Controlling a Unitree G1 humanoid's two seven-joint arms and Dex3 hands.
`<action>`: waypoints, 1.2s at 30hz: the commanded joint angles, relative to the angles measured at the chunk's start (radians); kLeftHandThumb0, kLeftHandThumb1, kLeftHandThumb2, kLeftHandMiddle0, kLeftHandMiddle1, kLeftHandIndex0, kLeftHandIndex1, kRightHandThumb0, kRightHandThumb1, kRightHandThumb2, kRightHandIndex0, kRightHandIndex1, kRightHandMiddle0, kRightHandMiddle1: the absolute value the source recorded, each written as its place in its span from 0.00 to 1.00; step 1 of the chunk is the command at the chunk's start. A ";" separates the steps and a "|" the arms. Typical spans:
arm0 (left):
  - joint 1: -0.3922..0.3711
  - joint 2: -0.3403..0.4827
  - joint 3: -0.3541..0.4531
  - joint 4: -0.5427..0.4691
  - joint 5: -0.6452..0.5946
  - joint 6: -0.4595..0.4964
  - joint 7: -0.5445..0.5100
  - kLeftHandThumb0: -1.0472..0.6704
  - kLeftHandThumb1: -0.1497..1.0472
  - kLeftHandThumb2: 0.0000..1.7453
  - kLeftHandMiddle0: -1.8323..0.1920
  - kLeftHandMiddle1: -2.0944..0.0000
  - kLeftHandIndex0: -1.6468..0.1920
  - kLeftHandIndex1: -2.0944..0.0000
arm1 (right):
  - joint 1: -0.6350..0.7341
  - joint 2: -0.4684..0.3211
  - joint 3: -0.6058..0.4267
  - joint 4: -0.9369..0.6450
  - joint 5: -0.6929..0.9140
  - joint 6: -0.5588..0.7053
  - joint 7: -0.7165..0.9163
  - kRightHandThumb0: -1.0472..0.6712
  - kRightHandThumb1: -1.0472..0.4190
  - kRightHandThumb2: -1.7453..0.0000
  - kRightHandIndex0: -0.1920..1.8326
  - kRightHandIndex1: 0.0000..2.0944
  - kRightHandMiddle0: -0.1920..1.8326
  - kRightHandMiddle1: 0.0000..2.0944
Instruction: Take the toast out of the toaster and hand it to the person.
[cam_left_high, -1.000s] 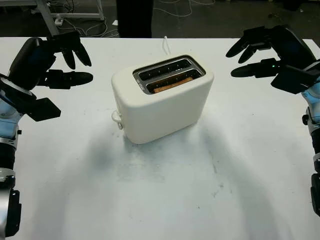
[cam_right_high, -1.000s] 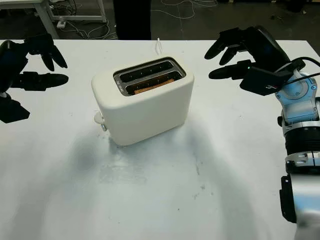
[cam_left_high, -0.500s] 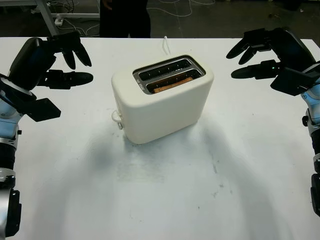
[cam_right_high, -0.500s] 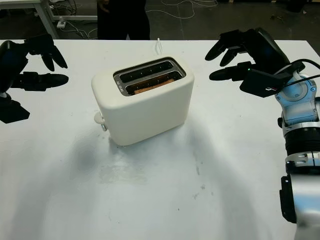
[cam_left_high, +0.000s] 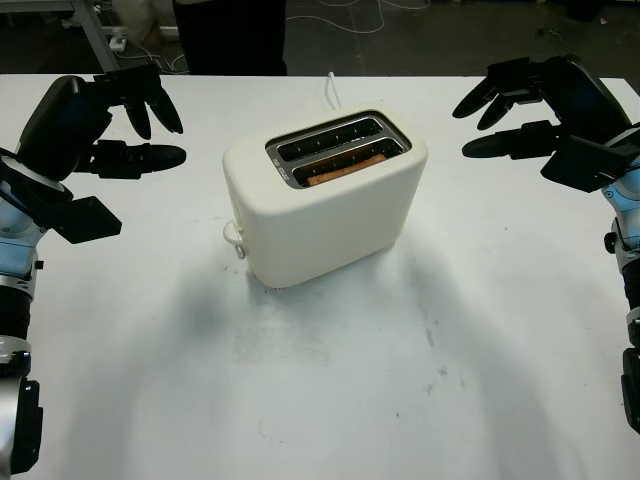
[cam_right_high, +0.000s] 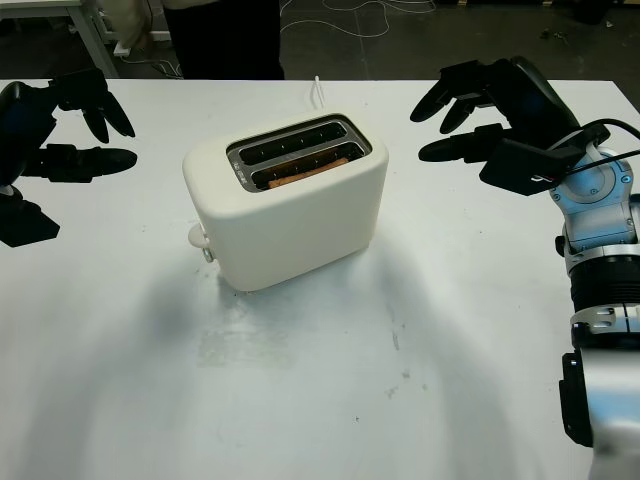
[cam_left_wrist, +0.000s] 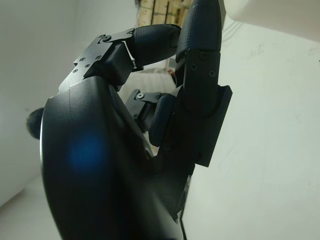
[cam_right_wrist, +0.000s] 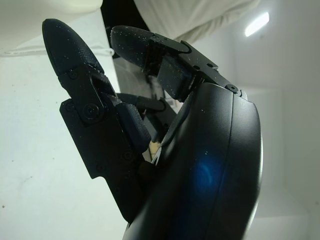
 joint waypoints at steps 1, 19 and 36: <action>-0.001 -0.004 -0.001 0.000 -0.007 -0.006 0.005 0.16 0.89 0.19 0.57 0.19 0.63 0.26 | 0.007 0.003 -0.007 0.004 0.009 -0.006 -0.003 0.13 0.21 1.00 0.51 0.49 0.50 0.35; -0.007 -0.006 -0.003 0.019 -0.012 -0.018 0.001 0.16 0.89 0.19 0.57 0.18 0.63 0.26 | 0.017 0.018 -0.023 0.001 0.023 -0.010 -0.029 0.18 0.20 1.00 0.51 0.48 0.51 0.34; 0.019 -0.007 0.008 0.030 -0.021 0.000 0.005 0.17 0.89 0.18 0.58 0.19 0.63 0.27 | 0.012 0.014 -0.020 0.052 0.015 -0.082 -0.044 0.19 0.17 0.99 0.56 0.48 0.53 0.34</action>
